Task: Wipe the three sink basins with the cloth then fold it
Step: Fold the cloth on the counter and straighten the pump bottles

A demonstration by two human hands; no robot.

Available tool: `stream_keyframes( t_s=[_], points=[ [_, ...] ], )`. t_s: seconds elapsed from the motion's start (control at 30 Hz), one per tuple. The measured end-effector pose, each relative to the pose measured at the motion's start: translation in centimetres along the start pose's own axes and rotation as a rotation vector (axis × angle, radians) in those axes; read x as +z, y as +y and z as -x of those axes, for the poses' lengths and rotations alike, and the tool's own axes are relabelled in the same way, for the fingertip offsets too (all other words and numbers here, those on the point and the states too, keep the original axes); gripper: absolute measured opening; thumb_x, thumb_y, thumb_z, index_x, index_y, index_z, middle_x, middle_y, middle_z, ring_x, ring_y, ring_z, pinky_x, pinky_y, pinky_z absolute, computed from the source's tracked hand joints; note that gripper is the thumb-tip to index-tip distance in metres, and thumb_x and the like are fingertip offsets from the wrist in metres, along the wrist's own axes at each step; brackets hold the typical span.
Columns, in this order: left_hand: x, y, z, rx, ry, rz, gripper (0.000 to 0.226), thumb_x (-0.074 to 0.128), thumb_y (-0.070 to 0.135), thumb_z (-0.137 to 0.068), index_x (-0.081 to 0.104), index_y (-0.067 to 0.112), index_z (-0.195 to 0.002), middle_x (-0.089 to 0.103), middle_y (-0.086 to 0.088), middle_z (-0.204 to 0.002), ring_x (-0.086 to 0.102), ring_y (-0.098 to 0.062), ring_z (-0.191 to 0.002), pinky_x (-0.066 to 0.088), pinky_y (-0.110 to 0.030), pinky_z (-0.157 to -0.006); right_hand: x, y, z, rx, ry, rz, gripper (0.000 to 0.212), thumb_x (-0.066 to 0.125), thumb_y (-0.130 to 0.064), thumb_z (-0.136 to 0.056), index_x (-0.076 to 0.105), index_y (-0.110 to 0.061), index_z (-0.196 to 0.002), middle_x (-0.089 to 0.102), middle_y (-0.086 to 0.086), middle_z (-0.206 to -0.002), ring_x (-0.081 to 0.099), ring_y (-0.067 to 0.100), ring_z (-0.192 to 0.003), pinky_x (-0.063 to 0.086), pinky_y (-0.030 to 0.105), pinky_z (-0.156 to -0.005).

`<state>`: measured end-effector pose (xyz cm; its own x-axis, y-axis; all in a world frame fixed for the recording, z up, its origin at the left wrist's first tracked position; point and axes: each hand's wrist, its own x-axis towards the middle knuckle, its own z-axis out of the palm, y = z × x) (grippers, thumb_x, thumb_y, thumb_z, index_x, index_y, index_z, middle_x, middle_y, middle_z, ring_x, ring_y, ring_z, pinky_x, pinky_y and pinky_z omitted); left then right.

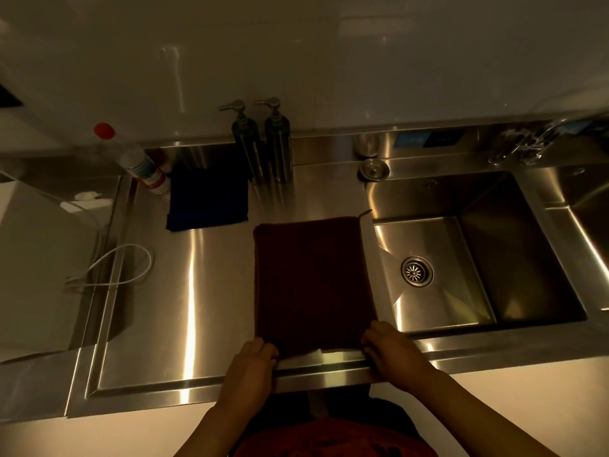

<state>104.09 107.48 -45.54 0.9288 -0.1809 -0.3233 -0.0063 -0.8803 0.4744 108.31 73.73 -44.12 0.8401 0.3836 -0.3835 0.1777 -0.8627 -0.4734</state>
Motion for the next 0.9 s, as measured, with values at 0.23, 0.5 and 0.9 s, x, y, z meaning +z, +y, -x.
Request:
stream_keyframes(
  t_s=[0.23,0.5,0.9],
  points=[
    [-1.7,0.3,-0.7,0.003,0.07,0.024,0.015,0.056,0.021,-0.105,0.068,0.026,-0.112,0.064,0.007,-0.113,0.057,-0.013,-0.1,0.048,-0.032,-0.085,-2.1,-0.8,-0.9,0.082,0.037,-0.096,0.007,0.056,-0.028,-0.1,0.058,-0.032,-0.105,0.059,-0.013,-0.1,0.053,0.003,-0.089,0.041,0.018,-0.076],
    [-4.5,1.2,-3.5,-0.035,0.125,0.183,0.018,0.05,0.027,-0.108,0.064,0.03,-0.118,0.063,0.011,-0.11,0.058,-0.006,-0.096,0.049,-0.026,-0.083,-5.4,-1.1,-3.5,0.12,0.053,-0.087,0.019,0.053,-0.031,-0.105,0.061,-0.028,-0.121,0.072,-0.003,-0.107,0.065,0.014,-0.093,0.05,0.026,-0.079],
    [-8.6,2.1,-10.1,0.006,0.205,0.216,0.021,0.051,0.021,-0.107,0.066,0.025,-0.121,0.066,0.007,-0.111,0.062,-0.011,-0.096,0.05,-0.028,-0.081,-10.4,-1.9,-8.6,0.093,0.112,-0.097,0.022,0.054,-0.022,-0.104,0.064,-0.021,-0.123,0.072,0.002,-0.112,0.066,0.021,-0.101,0.055,0.039,-0.087]
  ],
)
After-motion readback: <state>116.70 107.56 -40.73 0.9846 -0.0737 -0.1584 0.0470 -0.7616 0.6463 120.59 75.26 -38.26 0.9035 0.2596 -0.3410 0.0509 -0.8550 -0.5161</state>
